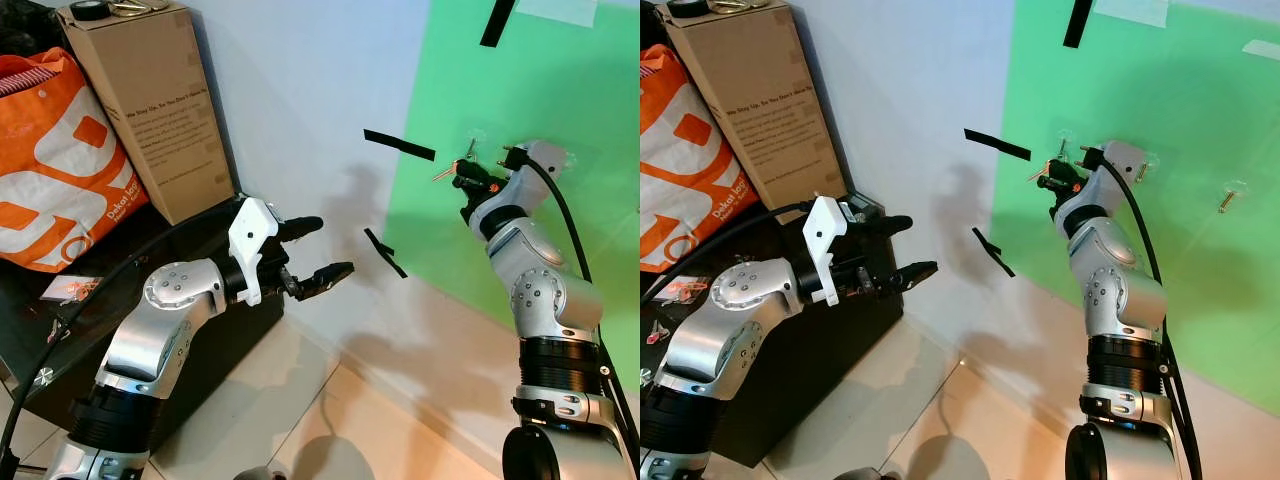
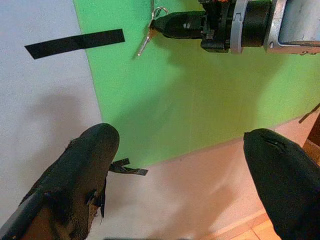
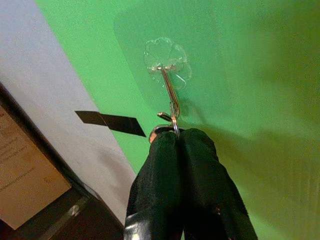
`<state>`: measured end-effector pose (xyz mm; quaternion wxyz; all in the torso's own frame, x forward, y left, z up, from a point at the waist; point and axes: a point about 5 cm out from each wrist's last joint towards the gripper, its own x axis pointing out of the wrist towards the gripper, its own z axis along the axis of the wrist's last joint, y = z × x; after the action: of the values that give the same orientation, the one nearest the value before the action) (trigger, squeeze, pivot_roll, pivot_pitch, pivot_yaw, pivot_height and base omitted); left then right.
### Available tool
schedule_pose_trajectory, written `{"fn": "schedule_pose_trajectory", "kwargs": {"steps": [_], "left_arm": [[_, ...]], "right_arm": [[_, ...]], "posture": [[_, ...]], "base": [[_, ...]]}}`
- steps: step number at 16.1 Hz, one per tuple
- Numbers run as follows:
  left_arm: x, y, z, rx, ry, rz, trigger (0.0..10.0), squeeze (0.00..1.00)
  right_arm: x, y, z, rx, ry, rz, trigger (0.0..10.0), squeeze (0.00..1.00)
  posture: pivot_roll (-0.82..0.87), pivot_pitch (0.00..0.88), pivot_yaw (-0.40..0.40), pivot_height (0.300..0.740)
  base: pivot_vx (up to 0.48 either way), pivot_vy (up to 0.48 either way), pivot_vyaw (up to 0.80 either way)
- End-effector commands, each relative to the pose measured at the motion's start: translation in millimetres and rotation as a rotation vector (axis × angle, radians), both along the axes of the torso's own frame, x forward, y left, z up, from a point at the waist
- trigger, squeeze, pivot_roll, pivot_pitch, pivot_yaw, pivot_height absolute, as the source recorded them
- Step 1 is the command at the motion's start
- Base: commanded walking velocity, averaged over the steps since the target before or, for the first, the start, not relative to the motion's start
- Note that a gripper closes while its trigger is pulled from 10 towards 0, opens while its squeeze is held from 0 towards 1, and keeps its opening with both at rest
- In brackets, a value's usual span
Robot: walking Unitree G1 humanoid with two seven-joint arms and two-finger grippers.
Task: Hang keys on a hook
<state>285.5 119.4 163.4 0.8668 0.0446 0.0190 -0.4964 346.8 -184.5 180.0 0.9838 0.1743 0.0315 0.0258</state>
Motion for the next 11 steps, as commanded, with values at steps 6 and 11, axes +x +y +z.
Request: {"fn": "schedule_pose_trajectory", "kwargs": {"steps": [6,11], "left_arm": [[0.8,0.1,10,-0.013,-0.011,-0.015,10.0,0.0],[0.4,-3.1,12,-0.019,-0.013,-0.026,10.0,0.0]], "right_arm": [[-0.2,3.5,-21,-0.016,0.125,0.028,10.0,0.0],[-1.5,2.7,-22,-0.024,0.135,0.029,10.0,0.0]], "posture": [[-0.05,0.0,0.06,0.74],[-0.05,0.0,0.064,0.74]], "base": [[0.0,0.0,0.0],[0.0,0.0,0.0]]}}
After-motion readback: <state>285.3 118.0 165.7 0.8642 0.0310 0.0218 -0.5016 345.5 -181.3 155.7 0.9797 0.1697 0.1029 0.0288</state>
